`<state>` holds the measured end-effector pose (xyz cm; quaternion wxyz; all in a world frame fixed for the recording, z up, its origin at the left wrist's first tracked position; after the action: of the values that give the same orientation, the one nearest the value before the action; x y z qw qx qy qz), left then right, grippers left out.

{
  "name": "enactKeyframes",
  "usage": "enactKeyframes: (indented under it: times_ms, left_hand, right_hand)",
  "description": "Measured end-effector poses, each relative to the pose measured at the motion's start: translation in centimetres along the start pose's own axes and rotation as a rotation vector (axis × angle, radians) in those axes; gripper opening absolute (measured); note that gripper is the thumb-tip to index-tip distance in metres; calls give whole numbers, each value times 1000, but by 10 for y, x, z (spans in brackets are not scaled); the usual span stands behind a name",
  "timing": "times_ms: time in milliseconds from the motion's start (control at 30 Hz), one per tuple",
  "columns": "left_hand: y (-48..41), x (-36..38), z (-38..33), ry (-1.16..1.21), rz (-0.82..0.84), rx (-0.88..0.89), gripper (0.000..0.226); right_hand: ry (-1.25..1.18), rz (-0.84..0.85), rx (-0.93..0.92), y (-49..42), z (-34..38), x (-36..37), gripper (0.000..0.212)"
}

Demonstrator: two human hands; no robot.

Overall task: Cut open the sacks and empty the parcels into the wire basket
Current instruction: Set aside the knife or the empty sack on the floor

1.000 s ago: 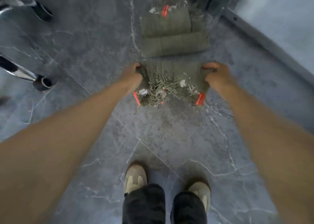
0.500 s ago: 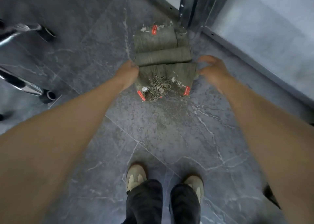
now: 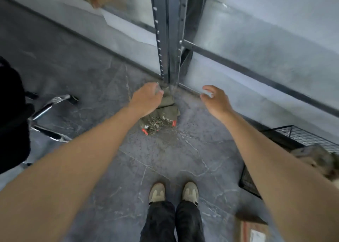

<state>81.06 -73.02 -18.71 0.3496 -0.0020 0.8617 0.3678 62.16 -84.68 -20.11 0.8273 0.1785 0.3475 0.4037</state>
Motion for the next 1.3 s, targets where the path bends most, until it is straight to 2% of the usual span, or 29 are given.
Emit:
enactKeyframes:
  times_ms: [133,333,433,633,967,1133,1300]
  left_hand:
    - [41,-28,-65,-40,29,100,48]
    - [103,-52,-153,-135,52,261,33]
    - [137,-52,-194,-175,84,336,45]
    - [192,-28,-265,-262,192,458,46]
    - [270,55,-355,-375,273,606,46]
    - [303,119,-372,-410,265,578,47]
    - [336,194,-381,-425,246,503,46]
  right_hand:
    - [-9,-92,9,65,21,-46,40]
    - [-114,-242,73,167,44,-102,39]
    - [-120,-324,97,220,50,-126,40]
    - [-176,-442,136,318,44,-153,40]
    - [-262,-576,256,451,-39,-168,41]
    - [-307,-593,250,506,-102,-174,40]
    - [-307,-526,237,562,-177,-178,37]
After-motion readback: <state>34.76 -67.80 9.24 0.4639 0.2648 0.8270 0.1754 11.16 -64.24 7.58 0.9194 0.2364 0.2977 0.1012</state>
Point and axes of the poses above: each hand's wrist, its own y-axis away from the middle knuckle, its own x-axis out of the palm, z = x × y, the point moved 3 cm from there along -y, towards the middle knuckle, and after that the axes turned 15 degrees about z, right-handed, at the moved point
